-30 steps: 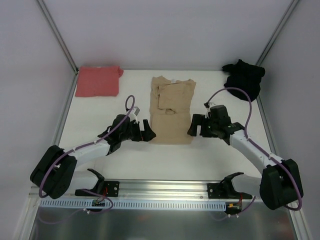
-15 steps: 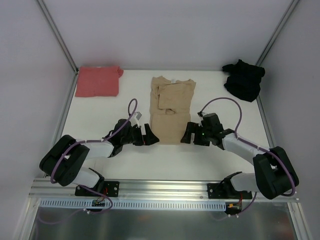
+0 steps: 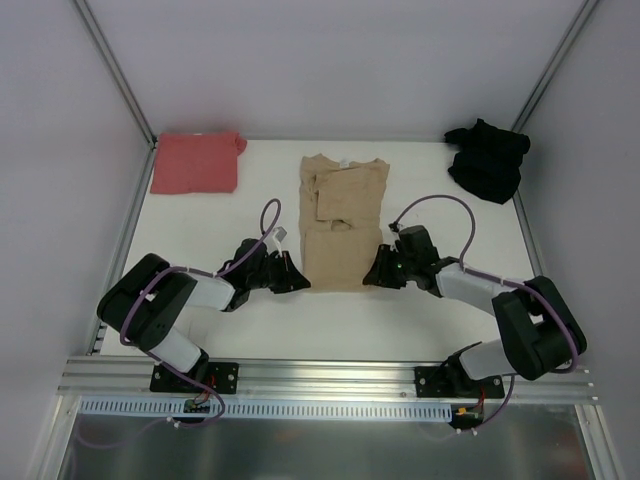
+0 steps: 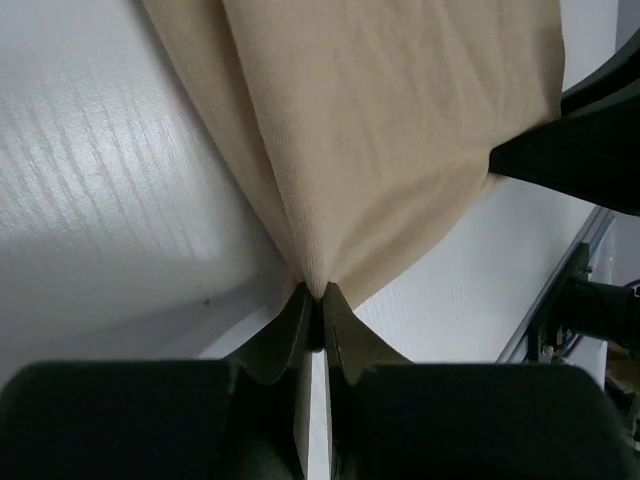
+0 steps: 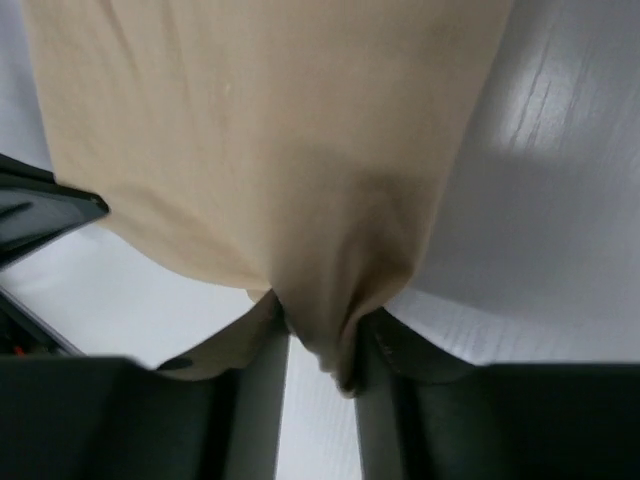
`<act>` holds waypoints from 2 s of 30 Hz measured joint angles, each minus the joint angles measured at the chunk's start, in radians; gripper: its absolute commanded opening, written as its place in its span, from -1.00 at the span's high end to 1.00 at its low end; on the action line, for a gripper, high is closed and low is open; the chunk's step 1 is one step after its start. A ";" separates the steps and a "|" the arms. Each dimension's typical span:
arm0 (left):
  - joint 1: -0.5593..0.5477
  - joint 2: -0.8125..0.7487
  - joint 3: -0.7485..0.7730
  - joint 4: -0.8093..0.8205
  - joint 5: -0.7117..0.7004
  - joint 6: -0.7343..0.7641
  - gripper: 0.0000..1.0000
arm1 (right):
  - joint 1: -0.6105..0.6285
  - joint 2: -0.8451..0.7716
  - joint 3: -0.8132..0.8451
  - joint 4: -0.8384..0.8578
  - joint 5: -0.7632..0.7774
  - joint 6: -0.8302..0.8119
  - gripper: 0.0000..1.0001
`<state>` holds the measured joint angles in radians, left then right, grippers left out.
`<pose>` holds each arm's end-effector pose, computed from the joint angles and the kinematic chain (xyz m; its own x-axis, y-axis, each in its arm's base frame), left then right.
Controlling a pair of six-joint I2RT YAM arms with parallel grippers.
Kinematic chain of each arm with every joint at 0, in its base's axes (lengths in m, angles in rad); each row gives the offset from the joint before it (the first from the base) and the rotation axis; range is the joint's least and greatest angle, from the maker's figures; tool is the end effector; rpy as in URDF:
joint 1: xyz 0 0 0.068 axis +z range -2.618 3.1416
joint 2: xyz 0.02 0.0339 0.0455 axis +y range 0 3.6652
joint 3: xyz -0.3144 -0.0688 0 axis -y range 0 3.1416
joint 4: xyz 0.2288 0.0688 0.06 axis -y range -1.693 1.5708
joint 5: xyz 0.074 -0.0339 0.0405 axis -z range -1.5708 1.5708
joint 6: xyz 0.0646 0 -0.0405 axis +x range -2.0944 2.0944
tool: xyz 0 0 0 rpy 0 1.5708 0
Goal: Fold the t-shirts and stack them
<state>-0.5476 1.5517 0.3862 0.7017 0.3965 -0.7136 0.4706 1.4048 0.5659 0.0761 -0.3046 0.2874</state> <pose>0.2251 -0.1665 0.1815 -0.7961 -0.2217 -0.5631 0.3360 0.6119 -0.7160 0.2262 0.1368 0.1998 -0.7680 -0.0873 -0.6345 -0.4256 0.8099 0.4036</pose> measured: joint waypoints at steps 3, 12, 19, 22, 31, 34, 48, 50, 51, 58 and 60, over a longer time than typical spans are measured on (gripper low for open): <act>0.000 0.006 0.000 -0.009 0.008 0.004 1.00 | 0.002 0.014 -0.001 0.007 -0.008 0.011 0.99; -0.003 -0.017 0.000 -0.051 0.013 0.004 1.00 | 0.006 -0.017 -0.029 0.007 -0.018 0.030 0.99; -0.068 -0.130 -0.028 -0.089 -0.009 -0.005 1.00 | 0.034 -0.156 -0.119 -0.018 -0.009 0.061 0.99; -0.144 -0.203 -0.073 -0.106 -0.056 -0.023 1.00 | 0.066 -0.239 -0.174 -0.037 0.004 0.084 0.99; -0.391 -0.388 -0.196 -0.172 -0.220 -0.135 1.00 | 0.220 -0.553 -0.274 -0.207 0.088 0.177 0.99; -0.470 -0.466 -0.214 -0.219 -0.289 -0.171 1.00 | 0.277 -0.674 -0.277 -0.286 0.127 0.207 0.99; -0.579 -0.694 -0.085 -0.547 -0.533 -0.167 1.00 | 0.353 -0.678 -0.135 -0.506 0.237 0.207 0.99; -0.579 -0.670 -0.003 -0.599 -0.566 -0.127 1.00 | 0.349 -0.595 -0.041 -0.515 0.249 0.172 0.99; -0.579 -0.656 0.034 -0.619 -0.582 -0.107 1.00 | 0.343 -0.554 0.002 -0.515 0.254 0.156 0.99; -0.569 -0.525 0.254 -0.732 -0.651 0.001 1.00 | 0.228 -0.373 0.148 -0.493 0.226 0.067 0.99; -0.550 -0.486 0.290 -0.752 -0.652 0.021 1.00 | 0.194 -0.321 0.169 -0.486 0.202 0.044 0.99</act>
<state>-1.0981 1.0660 0.6758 -0.0505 -0.2554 -0.6926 0.6647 1.0840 0.7349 -0.4099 -0.1024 0.3313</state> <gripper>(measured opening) 0.020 0.041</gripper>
